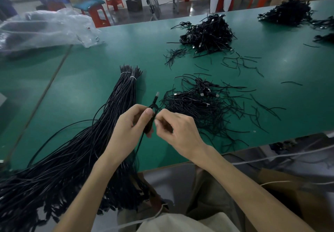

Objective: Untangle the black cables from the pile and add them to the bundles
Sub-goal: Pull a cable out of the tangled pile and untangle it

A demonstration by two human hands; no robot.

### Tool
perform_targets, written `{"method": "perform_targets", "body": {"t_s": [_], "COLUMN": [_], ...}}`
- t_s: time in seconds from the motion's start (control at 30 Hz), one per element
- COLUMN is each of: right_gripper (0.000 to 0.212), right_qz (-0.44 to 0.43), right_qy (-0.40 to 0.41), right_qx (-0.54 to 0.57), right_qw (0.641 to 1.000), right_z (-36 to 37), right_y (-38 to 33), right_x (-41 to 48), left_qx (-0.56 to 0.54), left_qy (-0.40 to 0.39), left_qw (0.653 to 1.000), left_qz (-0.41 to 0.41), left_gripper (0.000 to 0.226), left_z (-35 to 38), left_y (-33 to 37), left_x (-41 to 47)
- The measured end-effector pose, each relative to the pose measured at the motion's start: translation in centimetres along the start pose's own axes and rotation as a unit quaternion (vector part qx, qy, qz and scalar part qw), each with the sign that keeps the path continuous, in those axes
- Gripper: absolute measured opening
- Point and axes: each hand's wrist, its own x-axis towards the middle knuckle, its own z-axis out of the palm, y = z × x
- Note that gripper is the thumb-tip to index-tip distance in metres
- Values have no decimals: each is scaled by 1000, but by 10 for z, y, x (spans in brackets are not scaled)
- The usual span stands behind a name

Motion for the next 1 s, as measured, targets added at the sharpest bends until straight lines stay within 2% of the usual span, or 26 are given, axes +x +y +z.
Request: {"method": "perform_targets", "body": {"t_s": [0.17,0.23,0.33,0.37,0.5,0.57,0.63,0.8,0.93,1.0], "right_gripper": [16,15,15,15,15,13,12,12,6,4], "right_qz": [-109,-104,-48,-33,4,18,24,-1,-3,16], "right_qy": [23,17,8,3,-27,-34,-36,-61,-41,-25], "right_qx": [-138,-134,-90,-81,-56,-37,-30,-68,-47,-14], "right_qw": [984,985,995,996,998,999,999,996,998,999], "right_z": [2,3,4,3,0,0,-1,-2,1,3], "right_y": [5,7,10,10,11,12,12,14,12,10], "right_x": [0,-3,-5,-5,-4,-4,-5,-7,-9,-11], "left_qx": [-44,-50,-84,-92,-44,-9,1,1,92,80], "left_qy": [-43,-47,-56,-67,-147,-168,-155,-109,-63,-53], "left_qw": [994,993,990,990,988,985,988,994,993,995], "left_qz": [-88,-101,-102,-88,6,28,24,-12,34,42], "left_gripper": [33,32,19,24,75,81,70,25,14,12], "left_z": [-5,-7,-10,-11,-17,-18,-18,-16,-15,-12], "left_y": [-3,-5,-10,-11,-12,-15,-18,-19,-19,-15], "left_x": [1,0,-3,-5,-9,-7,-6,-4,-2,-1]}}
